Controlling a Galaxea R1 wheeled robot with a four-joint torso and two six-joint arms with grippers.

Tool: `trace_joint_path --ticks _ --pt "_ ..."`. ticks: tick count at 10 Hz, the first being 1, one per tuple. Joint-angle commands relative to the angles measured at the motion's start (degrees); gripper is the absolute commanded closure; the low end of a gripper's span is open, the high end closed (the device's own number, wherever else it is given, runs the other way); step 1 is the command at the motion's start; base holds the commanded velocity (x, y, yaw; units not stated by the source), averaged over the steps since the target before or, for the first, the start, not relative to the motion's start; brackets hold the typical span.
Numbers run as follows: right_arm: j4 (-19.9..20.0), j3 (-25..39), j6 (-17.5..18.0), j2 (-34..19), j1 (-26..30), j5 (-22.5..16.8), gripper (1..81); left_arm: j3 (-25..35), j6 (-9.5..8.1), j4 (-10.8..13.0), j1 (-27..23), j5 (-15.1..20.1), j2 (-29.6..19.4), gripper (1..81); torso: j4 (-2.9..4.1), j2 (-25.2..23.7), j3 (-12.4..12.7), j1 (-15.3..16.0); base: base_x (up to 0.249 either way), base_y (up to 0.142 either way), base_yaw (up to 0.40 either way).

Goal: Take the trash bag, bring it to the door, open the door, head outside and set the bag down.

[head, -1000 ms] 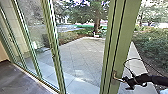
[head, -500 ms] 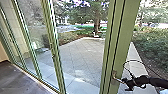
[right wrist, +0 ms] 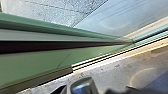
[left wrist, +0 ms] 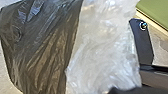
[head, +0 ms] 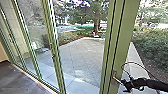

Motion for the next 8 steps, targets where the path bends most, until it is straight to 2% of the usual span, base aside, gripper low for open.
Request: trace_joint_path --ticks 1,4,8 --pt "-0.7 -2.2 -0.8 6.4 0.7 -7.7 1.0 -0.2 -0.02 -0.6 -2.0 3.3 -0.3 81.1 0.0 0.0 0.0 0.0 0.0 0.0 0.0" --pt "-1.5 -3.2 -1.0 8.2 -2.5 -7.7 1.0 -0.3 -0.02 -0.6 -1.7 3.3 -0.2 81.1 0.0 0.0 0.0 0.0 0.0 0.0 0.0" --pt "-4.2 -3.2 -1.1 9.5 -3.7 -7.7 1.0 -0.3 -0.02 -0.7 -1.1 3.2 -0.2 81.1 0.0 -0.1 0.1 0.0 0.0 0.0 0.0"
